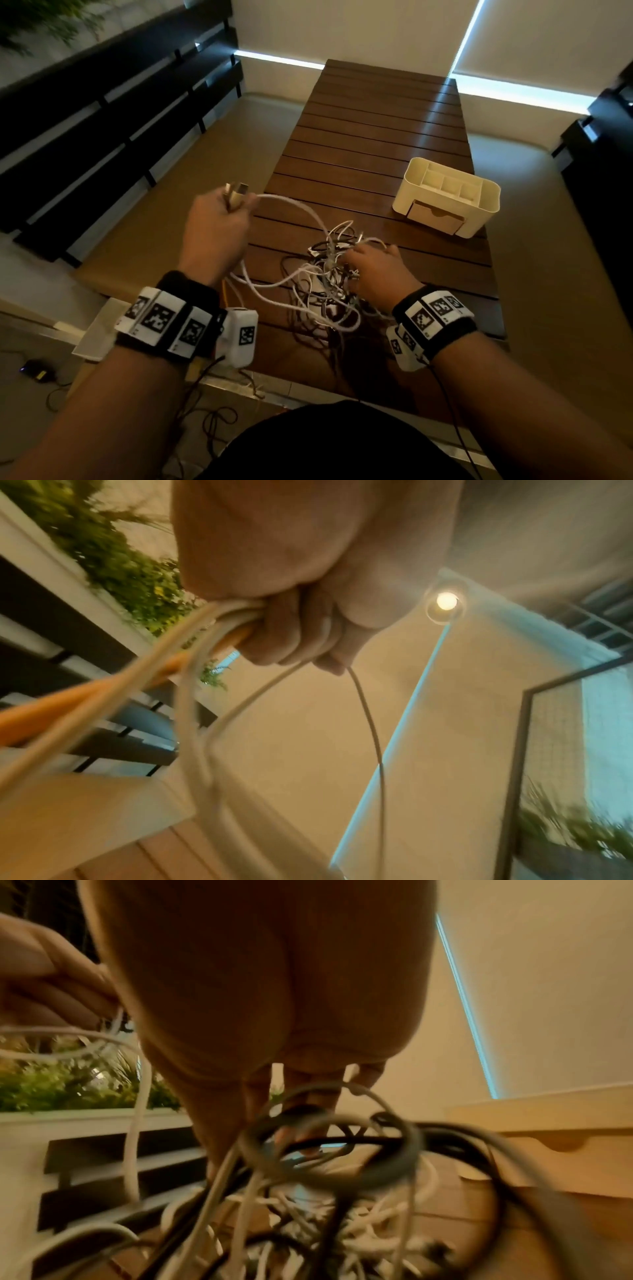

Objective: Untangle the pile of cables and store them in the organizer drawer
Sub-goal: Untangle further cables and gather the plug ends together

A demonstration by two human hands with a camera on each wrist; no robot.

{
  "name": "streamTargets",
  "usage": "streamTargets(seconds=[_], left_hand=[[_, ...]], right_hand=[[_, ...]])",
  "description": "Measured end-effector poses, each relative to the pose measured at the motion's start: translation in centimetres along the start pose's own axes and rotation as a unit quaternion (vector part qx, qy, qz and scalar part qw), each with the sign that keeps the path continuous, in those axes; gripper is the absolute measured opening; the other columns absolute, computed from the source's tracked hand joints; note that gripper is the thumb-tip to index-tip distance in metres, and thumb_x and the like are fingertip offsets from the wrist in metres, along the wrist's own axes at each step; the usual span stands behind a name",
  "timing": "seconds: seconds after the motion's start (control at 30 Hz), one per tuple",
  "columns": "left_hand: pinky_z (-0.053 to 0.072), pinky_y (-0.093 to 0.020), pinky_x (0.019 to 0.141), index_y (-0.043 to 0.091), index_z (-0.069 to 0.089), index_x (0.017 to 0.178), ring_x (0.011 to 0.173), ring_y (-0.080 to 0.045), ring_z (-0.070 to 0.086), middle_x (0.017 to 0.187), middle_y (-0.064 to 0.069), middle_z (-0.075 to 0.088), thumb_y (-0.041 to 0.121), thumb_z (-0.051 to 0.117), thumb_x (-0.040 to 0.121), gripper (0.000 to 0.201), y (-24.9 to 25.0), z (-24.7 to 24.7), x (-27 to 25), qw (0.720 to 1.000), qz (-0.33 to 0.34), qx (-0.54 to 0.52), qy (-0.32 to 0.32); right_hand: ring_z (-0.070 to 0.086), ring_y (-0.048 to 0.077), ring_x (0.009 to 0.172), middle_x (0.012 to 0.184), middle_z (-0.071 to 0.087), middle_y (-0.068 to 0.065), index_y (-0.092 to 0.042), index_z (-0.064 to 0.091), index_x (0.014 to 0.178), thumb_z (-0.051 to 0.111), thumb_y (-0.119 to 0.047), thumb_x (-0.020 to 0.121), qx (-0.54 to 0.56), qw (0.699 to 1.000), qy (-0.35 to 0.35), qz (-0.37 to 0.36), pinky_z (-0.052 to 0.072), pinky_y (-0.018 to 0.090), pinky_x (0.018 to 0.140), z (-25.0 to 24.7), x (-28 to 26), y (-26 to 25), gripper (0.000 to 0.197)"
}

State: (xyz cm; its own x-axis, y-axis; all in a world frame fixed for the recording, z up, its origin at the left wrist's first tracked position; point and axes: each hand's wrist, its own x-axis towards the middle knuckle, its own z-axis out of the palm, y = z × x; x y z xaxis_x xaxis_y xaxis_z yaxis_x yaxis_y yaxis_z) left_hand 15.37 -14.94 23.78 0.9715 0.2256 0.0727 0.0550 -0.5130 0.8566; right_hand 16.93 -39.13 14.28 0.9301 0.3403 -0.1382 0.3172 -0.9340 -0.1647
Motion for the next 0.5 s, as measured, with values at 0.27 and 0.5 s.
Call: streamTargets(seconds=[0.27,0.5], left_hand=[[0.031,-0.020,0.045,0.010,0.070,0.084,0.046,-0.002,0.039,0.060,-0.003,0.050,0.026,0.060,0.099,0.024,-0.5,-0.9,-0.1,0.992,0.014,0.059,-0.109],[0.034,-0.033,0.058,0.003,0.067,0.083,0.055,-0.013,0.040,0.063,-0.004,0.048,0.032,0.063,0.096,0.032,-0.8,-0.9,-0.8,0.979,0.002,0.060,-0.196]], right_hand=[[0.055,0.000,0.094,0.109,0.049,-0.016,-0.025,0.062,0.121,0.062,-0.031,0.095,0.240,0.959,0.147,0.016,0.048,0.035,0.093,-2.1,0.3,-0.7,0.027],[0.054,-0.001,0.087,0.103,0.056,-0.011,-0.023,0.065,0.119,0.063,-0.032,0.096,0.287,0.943,0.089,-0.143,0.043,0.011,0.071,-6.3,0.0,-5.2,0.025]])
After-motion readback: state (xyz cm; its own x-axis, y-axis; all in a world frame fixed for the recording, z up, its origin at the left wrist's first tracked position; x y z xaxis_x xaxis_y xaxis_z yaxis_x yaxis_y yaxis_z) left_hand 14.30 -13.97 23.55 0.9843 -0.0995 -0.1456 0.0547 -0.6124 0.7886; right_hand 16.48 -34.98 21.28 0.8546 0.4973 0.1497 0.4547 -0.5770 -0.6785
